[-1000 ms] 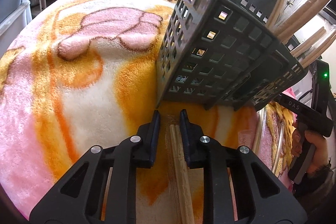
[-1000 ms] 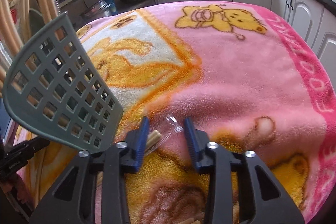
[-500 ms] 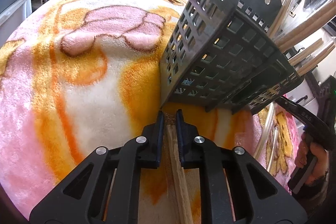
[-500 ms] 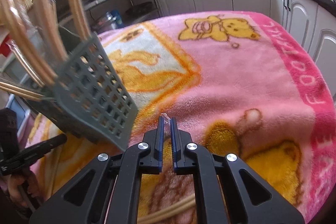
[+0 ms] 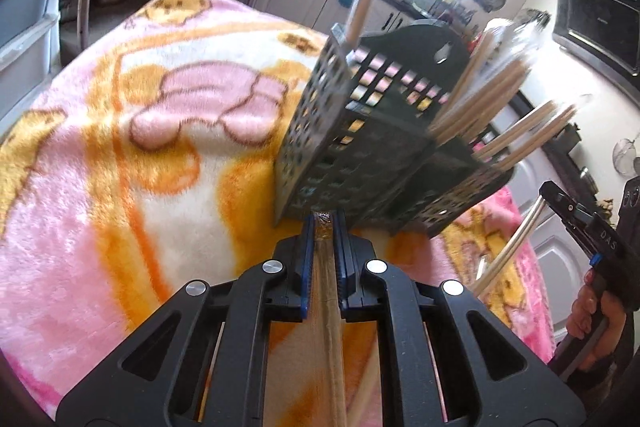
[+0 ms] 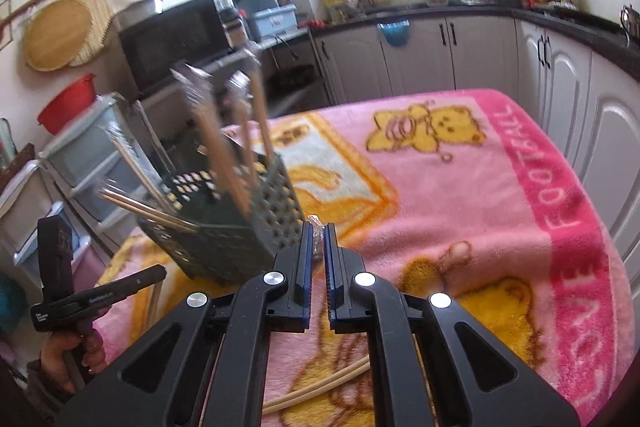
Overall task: Organize utensils
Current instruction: 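Lift the left tool's chopsticks into the caddy while the right tool lowers its pair in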
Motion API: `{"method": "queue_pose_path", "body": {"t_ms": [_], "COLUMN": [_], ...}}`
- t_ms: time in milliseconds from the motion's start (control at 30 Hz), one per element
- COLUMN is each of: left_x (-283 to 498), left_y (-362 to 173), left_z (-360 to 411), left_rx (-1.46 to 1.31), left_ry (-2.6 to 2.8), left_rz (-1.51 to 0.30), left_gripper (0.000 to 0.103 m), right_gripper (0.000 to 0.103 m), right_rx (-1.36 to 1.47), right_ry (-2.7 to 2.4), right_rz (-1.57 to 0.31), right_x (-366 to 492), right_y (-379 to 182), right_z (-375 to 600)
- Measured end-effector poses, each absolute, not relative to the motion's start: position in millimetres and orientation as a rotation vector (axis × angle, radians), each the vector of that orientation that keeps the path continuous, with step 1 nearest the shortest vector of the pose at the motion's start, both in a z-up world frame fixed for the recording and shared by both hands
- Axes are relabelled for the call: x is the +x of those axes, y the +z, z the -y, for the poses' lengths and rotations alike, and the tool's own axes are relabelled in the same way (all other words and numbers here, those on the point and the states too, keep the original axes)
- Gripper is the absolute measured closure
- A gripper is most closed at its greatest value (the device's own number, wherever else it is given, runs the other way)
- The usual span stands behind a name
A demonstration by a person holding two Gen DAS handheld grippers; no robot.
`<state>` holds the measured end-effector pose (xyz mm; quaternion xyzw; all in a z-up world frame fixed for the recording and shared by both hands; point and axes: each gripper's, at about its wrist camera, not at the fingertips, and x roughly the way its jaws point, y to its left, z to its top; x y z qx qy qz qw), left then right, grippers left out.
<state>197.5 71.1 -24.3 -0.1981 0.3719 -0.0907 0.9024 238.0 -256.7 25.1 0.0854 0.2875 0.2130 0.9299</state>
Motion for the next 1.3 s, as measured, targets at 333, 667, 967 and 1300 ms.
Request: {"method": "queue_pose_path", "body": {"t_ms": [333, 667, 967, 1300], "left_x": [176, 168, 164, 167], "left_y": [7, 34, 55, 83], "left_z": [-51, -39, -29, -14], "left_rx": [-0.414, -0.409, -0.402, -0.388], "left_ry": [-0.243, -0.301, -0.337, -0.388], "left_rz": [-0.684, -0.618, -0.566, -0.498], "left_gripper": [0.098, 0.099, 0.100, 0.100], "right_gripper": [0.097, 0.097, 0.097, 0.098], "right_rx": [0.144, 0.141, 0.133, 0.124], "right_ry": [0.507, 0.533, 0.546, 0.568], "right_rz": [-0.483, -0.425, -0.380, -0.335], "right_x": [206, 190, 179, 173], "right_y": [62, 81, 95, 110], "right_z": [243, 239, 237, 233]}}
